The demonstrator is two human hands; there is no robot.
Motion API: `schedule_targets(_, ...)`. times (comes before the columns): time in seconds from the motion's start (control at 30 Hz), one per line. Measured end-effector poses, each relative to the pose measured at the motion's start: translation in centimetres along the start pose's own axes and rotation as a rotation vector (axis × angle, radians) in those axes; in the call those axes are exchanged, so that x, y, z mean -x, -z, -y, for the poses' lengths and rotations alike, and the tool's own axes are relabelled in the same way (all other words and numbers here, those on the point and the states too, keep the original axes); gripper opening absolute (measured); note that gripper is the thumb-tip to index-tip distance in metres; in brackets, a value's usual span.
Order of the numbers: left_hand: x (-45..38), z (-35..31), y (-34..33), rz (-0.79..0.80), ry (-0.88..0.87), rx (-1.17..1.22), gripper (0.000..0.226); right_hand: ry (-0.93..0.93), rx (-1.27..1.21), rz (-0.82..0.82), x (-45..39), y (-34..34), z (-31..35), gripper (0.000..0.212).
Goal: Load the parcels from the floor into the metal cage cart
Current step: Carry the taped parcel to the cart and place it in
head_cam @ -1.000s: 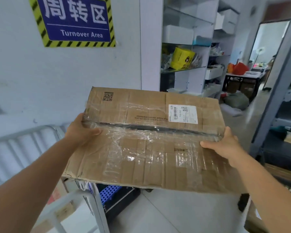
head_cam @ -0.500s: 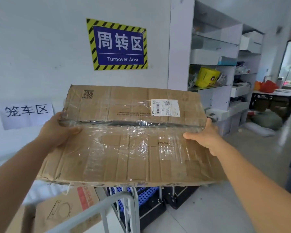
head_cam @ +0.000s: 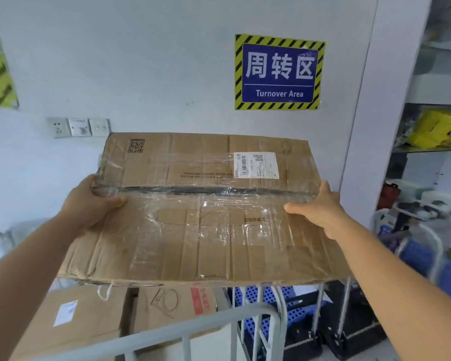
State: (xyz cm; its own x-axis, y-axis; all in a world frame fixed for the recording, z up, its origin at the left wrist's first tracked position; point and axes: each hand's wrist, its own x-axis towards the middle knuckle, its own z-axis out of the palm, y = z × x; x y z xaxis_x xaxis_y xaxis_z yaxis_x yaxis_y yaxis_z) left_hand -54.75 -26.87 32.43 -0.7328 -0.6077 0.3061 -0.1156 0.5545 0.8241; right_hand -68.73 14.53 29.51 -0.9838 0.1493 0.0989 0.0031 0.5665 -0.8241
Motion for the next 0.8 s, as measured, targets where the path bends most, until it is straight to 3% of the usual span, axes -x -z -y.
schedule_targets(0.33, -5.2, 7.4, 0.8, -0.148, 0.168, -0.074, 0.080, 0.052, 0.010, 0.193, -7.6, -13.2, 2.8, 0.128)
schedule_targets(0.8, -8.7, 20.9, -3.9, -0.103, 0.472, -0.151, 0.094, -0.014, 0.141, 0.435, -14.5, -28.5, -1.0, 0.127)
